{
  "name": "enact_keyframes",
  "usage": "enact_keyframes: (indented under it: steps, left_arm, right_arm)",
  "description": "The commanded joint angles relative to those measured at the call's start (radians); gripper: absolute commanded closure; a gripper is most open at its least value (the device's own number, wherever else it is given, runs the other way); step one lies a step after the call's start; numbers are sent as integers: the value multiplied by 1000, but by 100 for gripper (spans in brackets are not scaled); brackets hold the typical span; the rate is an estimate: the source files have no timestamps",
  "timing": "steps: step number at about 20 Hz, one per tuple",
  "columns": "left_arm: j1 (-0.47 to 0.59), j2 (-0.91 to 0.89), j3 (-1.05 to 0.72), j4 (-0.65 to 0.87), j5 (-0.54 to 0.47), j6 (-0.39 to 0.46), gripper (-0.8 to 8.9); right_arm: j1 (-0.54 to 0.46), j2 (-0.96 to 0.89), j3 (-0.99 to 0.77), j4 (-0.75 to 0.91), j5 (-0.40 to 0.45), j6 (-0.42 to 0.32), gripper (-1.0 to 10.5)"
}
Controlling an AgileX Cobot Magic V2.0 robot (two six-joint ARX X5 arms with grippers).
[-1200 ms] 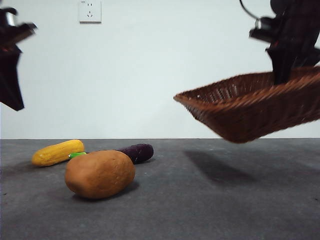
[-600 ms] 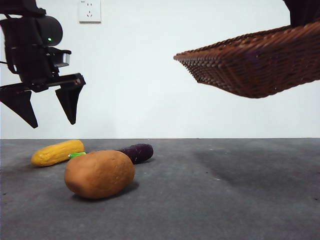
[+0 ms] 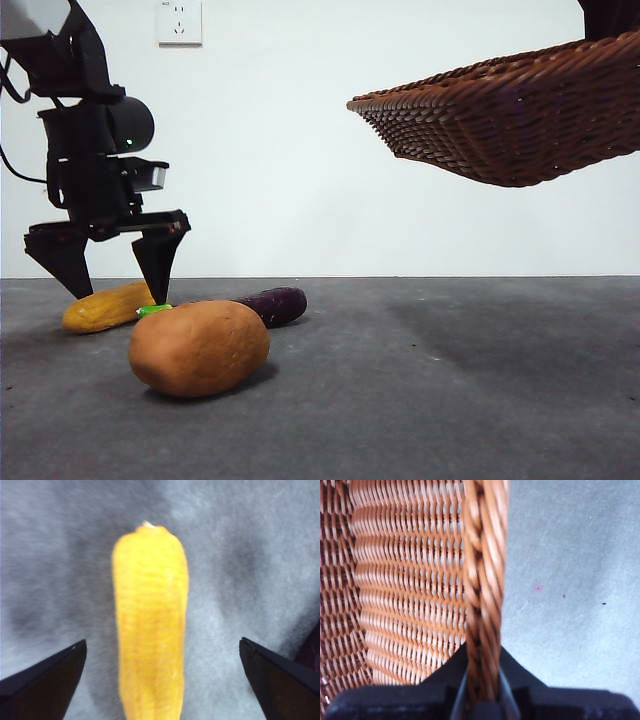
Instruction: Help me put the vegetables on the table into the basket
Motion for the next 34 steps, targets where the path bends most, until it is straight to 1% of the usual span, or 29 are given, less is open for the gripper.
enact_keyframes:
  steps: [1,2,3,4,5,6,7,9,12,14,16,19,20,21,23,24,25,27,29,31,34]
  left_arm:
    - [-1,26,-2,6,-5,11,284]
    - [-1,31,-2,6,-6,11,287]
    - [-1,32,-2,6,-7,11,358]
    - [-1,32,-2,11,-10,11,480]
    - [-1,32,-2,16,-10,11,622]
    - [-1,32,-2,15,-9,11,726]
    - [-1,32,-2,12,-9,11,778]
    - [-1,32,-2,14,-9,12,818]
    - [-1,30,-1,12,-9,11,819]
    - [3,14,10,0,26,-7,819]
    - [11,-11,43,-21,142,-39,818]
    - [11,-72,91,-24,424,-108,818]
    - [8,-95,96,-16,496,-122,818]
    - [-2,-127,96,-4,558,-142,818]
    - [-35,-185,96,-2,629,-167,818]
    - [-54,-209,96,-4,654,-174,818]
    - [-84,-236,96,-4,676,-179,817]
    - [-152,-275,96,5,678,-211,817]
    - [-234,-287,96,47,671,-268,817]
    - [-314,-283,96,101,658,-320,817]
    - [-434,-269,96,187,543,-385,817]
  right_arm:
    - [0,-10,-3,-6,-12,-7,955]
    - [0,-10,-3,-6,-13,-7,955]
    - [0,-10,-3,-6,-13,-7,955]
    - [0,-10,-3,-6,-13,-7,955]
    - [0,-10,-3,-7,-12,-7,955]
    - [0,-10,-3,-8,-13,-7,955]
    - [0,-10,-3,-9,-13,-7,955]
    - [0,-10,-3,-11,-13,-7,955]
    - [0,-10,-3,-12,-12,-7,955]
    - [0,-10,-3,-11,-11,-6,955]
    - [0,-9,-3,-10,-11,-1,955]
    - [0,-9,-3,-7,-3,17,955]
    - [0,-9,-3,-6,14,33,955]
    - [1,-9,-4,-4,46,56,955]
    - [2,-9,-6,-3,98,95,955]
    - [2,-9,-9,-2,111,110,955]
    - [2,-8,-10,-2,121,127,955]
    - [2,-5,-10,9,124,150,955]
    - [6,-1,-10,19,124,174,955]
    - [24,5,-10,16,120,182,955]
    - [66,8,-10,14,119,181,955]
